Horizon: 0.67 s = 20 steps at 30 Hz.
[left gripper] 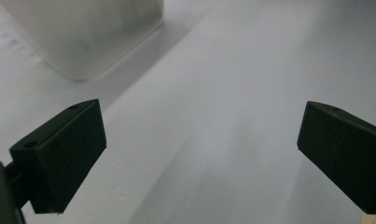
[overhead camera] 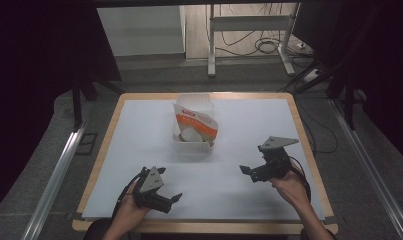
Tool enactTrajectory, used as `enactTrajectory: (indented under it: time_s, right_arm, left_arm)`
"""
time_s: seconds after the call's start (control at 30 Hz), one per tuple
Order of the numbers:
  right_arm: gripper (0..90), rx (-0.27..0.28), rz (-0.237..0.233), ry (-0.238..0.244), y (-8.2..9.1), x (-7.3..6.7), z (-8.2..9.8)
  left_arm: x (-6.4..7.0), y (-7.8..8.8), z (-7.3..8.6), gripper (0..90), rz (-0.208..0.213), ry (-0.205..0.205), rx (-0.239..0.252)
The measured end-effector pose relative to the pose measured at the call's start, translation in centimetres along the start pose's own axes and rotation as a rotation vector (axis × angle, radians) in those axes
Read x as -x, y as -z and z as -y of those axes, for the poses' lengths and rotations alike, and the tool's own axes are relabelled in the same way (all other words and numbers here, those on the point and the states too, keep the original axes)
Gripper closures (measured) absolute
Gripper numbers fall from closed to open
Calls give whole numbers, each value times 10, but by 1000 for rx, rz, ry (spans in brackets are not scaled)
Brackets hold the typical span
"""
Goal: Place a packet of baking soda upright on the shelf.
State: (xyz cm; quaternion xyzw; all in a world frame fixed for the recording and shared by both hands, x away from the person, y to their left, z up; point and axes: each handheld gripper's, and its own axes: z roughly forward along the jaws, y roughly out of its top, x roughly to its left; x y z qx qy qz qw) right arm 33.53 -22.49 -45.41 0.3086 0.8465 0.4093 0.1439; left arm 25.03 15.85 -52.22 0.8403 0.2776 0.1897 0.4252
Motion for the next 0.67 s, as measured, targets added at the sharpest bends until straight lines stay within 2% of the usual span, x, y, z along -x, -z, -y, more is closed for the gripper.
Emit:
enactTrajectory:
  time_s: [0.13, 0.33, 0.43, 0.53, 0.67]
  right_arm:
    - [0, 0, 38, 1, 8, 2, 12]
    - [0, 6, 52, -23, 17, 4, 33]
    - [0, -18, 62, -30, 17, 5, 45]
    - [0, -66, 77, -24, 15, 5, 54]
    - [0, -79, 88, 1, 12, 6, 55]
  left_arm:
    - [0, 0, 0, 12, 0, -1, 0]
    - [0, 0, 0, 13, 2, -1, -2]
    - [0, 0, 0, 13, 4, -2, -4]
    - [1, 0, 0, 13, 5, -3, -3]
    - [0, -1, 0, 12, 4, -1, -3]
